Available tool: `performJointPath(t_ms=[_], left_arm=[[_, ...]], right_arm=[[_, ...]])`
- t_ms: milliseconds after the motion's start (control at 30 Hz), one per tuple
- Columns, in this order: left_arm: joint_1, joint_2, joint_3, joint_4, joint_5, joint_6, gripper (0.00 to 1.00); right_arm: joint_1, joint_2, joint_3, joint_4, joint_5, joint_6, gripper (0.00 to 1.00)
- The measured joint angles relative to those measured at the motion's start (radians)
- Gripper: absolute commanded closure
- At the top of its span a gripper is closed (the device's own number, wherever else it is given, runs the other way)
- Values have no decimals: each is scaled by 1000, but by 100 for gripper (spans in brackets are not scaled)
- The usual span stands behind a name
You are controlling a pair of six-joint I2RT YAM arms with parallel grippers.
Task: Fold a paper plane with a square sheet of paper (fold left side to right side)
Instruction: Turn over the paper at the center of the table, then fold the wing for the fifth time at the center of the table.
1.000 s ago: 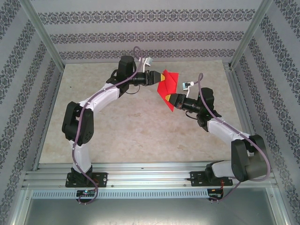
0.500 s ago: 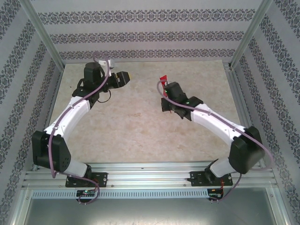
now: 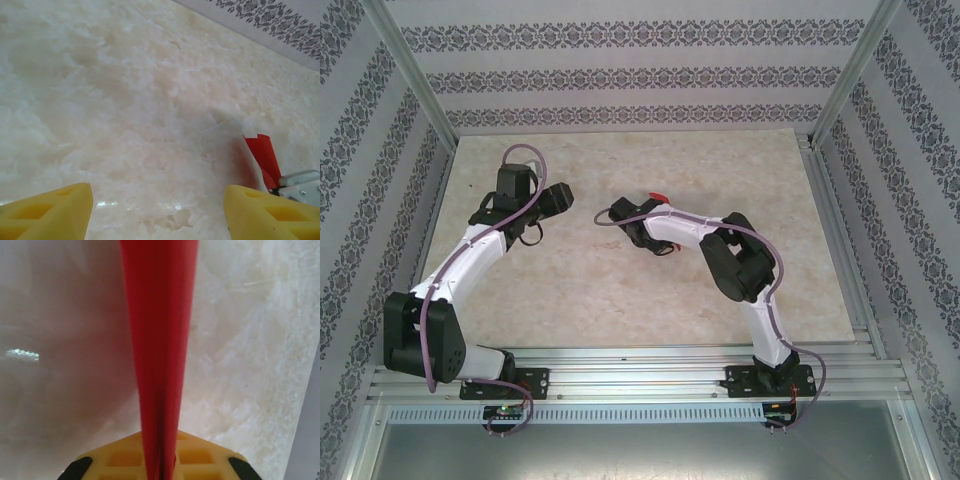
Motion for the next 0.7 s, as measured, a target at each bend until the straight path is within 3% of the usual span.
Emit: performJointPath(t_ms=[67, 167, 400, 567, 700], left_arm=[[2, 0, 0, -3, 4, 0, 28], [5, 13, 0, -1, 29, 0, 28], [-14, 195, -37, 200, 263, -50, 29], [-146, 430, -16, 360, 410, -135, 30], [-254, 560, 26, 443, 460, -208, 33]], right_arm=[[10, -1, -4, -5, -50, -9, 49], [29, -68, -69, 40, -176, -23, 34], [-8, -432, -306, 159, -447, -4, 29], [-175, -657, -443, 336, -587, 35, 26], [-310, -733, -541, 476, -710, 85, 26]])
